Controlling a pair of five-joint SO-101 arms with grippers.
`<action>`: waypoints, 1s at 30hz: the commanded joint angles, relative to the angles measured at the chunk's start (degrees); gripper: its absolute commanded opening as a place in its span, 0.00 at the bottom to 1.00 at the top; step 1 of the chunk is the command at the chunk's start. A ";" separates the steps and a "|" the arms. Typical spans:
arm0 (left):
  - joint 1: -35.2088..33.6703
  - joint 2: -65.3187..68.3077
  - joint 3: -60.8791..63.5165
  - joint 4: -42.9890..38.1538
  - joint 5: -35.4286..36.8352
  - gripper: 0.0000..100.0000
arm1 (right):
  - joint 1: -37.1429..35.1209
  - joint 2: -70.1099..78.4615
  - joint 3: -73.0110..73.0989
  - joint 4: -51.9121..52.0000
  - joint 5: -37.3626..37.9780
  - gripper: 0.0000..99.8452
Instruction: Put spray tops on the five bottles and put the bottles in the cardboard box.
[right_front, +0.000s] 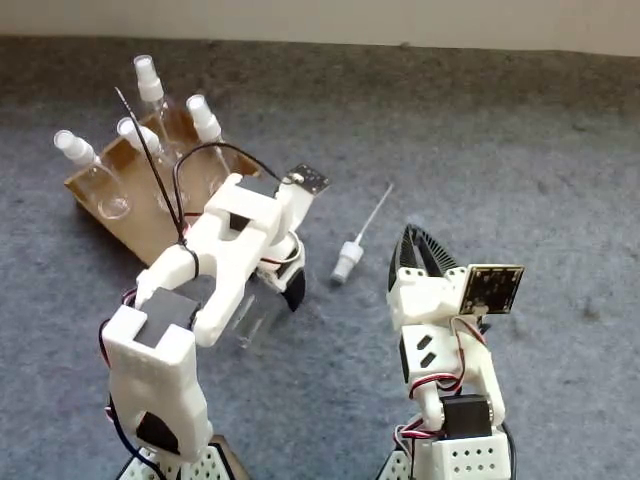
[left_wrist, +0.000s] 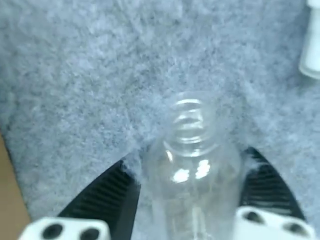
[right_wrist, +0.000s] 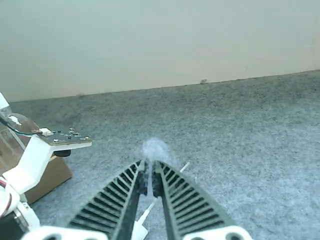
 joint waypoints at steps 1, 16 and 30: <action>-0.48 -0.48 -2.77 1.85 -0.62 0.21 | -0.57 -0.22 10.15 -1.36 0.79 0.02; 1.19 -11.38 -2.51 10.02 -0.62 0.20 | -0.57 -0.22 10.15 -1.36 0.79 0.02; 3.21 -29.32 -2.24 15.38 -0.26 0.20 | -0.57 -0.22 10.15 -1.36 0.79 0.02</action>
